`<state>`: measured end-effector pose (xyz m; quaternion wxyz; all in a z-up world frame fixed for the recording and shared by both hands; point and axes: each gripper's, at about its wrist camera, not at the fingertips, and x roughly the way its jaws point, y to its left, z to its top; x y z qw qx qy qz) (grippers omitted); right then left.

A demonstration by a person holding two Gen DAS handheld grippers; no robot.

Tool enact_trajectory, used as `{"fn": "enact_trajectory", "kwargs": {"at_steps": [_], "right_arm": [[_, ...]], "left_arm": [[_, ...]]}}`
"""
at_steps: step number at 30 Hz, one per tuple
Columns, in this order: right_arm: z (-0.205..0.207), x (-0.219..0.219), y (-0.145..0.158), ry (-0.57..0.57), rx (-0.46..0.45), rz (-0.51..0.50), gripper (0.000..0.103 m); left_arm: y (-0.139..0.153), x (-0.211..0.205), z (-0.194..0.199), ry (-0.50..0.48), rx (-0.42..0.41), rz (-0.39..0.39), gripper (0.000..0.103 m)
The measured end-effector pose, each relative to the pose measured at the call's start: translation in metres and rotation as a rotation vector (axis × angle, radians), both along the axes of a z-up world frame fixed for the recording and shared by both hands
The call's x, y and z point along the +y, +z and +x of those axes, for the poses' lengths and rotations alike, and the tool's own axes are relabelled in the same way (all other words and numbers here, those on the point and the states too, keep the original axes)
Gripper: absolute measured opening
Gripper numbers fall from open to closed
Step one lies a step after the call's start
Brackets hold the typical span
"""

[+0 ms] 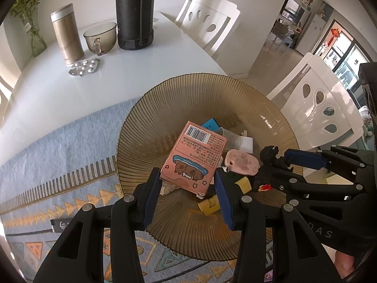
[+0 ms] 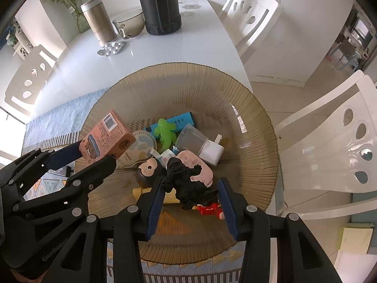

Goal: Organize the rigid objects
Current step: 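Carry the figurine and pink box over the amber plate and open both tools, then move both tools back over the USB stick and blue piece on the rug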

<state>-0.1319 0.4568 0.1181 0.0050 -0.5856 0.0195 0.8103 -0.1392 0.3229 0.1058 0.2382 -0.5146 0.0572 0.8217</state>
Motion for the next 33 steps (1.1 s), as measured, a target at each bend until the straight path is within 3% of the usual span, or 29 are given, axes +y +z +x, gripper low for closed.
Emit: {"fn": "enact_trajectory", "kwargs": {"at_steps": [5, 9, 10, 13, 21, 26, 33], "right_arm": [[0.001, 0.012, -0.007, -0.026, -0.007, -0.024, 0.045], [0.000, 0.027, -0.016, -0.057, -0.036, -0.102, 0.046], [0.000, 0.029, -0.017, -0.064, -0.042, -0.110, 0.047], [0.002, 0.035, -0.014, -0.084, -0.038, -0.097, 0.057], [0.019, 0.034, 0.008, -0.091, -0.008, -0.086, 0.058], [0.036, 0.007, 0.025, -0.054, 0.015, -0.094, 0.058], [0.062, -0.059, 0.034, 0.041, 0.007, -0.131, 0.059]], "left_arm": [[-0.003, 0.000, -0.003, 0.010, -0.001, -0.008, 0.043], [-0.004, 0.000, -0.003, 0.008, -0.004, -0.006, 0.044], [-0.003, 0.001, -0.002, 0.002, -0.003, 0.001, 0.046], [0.002, 0.000, 0.000, 0.006, -0.007, 0.004, 0.068], [0.025, -0.025, 0.013, 0.051, 0.032, 0.036, 0.068], [0.053, -0.065, 0.030, 0.118, 0.100, 0.040, 0.068], [0.076, -0.166, 0.054, 0.265, 0.153, -0.004, 0.068]]}}
